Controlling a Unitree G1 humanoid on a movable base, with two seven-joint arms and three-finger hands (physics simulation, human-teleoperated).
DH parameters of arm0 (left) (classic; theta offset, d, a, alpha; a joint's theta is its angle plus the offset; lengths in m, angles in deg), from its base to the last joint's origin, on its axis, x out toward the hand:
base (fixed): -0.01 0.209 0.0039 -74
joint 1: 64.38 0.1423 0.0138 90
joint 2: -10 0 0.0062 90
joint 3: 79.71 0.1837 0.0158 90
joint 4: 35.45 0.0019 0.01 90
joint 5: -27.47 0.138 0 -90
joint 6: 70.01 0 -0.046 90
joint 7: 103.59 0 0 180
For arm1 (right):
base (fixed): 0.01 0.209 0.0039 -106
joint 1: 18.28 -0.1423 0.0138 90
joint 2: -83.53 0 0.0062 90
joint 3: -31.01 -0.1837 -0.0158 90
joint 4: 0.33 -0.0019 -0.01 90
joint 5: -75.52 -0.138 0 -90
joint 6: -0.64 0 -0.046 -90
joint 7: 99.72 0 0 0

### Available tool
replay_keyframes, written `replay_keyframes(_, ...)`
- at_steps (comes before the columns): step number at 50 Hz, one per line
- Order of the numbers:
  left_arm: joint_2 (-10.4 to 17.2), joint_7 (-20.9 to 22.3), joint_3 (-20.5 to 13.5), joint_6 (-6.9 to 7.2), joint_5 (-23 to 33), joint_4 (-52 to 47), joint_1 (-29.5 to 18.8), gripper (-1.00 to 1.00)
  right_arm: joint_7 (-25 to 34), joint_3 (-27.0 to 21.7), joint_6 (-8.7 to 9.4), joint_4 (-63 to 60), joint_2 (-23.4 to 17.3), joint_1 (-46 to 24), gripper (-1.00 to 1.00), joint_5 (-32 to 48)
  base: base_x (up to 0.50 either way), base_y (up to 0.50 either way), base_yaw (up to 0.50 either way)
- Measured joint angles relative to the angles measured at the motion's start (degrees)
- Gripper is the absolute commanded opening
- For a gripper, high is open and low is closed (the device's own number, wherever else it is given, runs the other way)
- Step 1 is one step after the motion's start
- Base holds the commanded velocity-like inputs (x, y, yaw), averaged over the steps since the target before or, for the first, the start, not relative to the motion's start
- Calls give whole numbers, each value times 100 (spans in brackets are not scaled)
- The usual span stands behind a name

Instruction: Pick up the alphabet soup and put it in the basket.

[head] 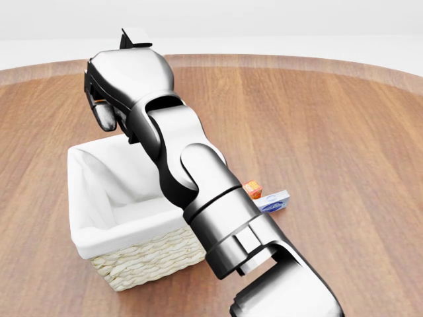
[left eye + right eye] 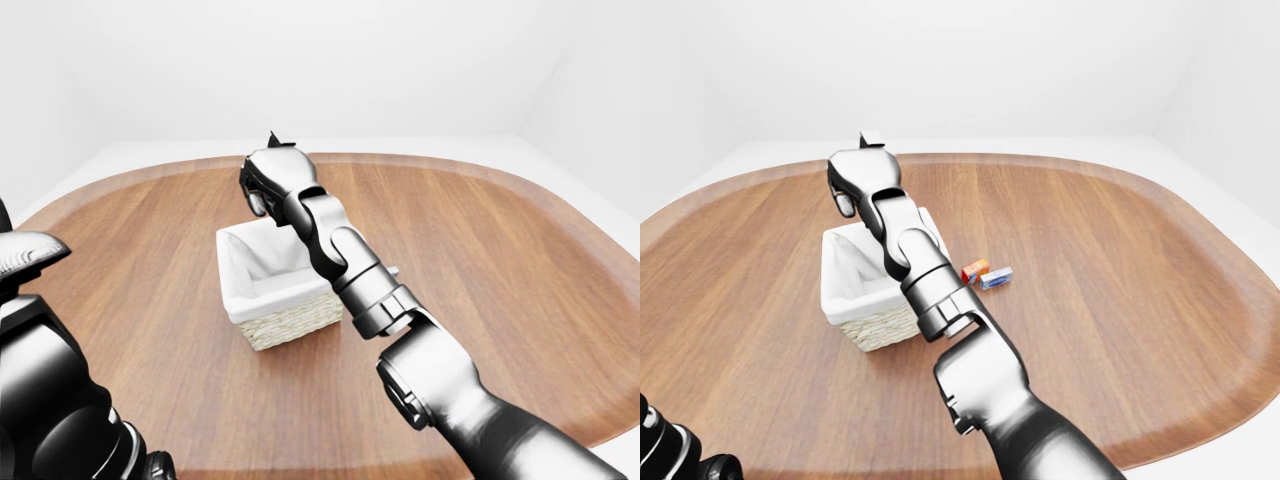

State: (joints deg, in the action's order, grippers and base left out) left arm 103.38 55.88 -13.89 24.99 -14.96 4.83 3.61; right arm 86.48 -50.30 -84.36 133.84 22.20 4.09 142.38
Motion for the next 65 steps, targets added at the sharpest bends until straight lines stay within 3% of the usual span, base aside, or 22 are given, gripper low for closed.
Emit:
replay_keyframes(23,146,-208,66,0,-224,108,34,100,-873,67,0,1326,47,-22,-95,-45,0,0,0)
replay_keyframes(65,170,-219,78,0,-291,32,56,100,-1595,149,-111,2305,333,254,-94,98,0,0,0)
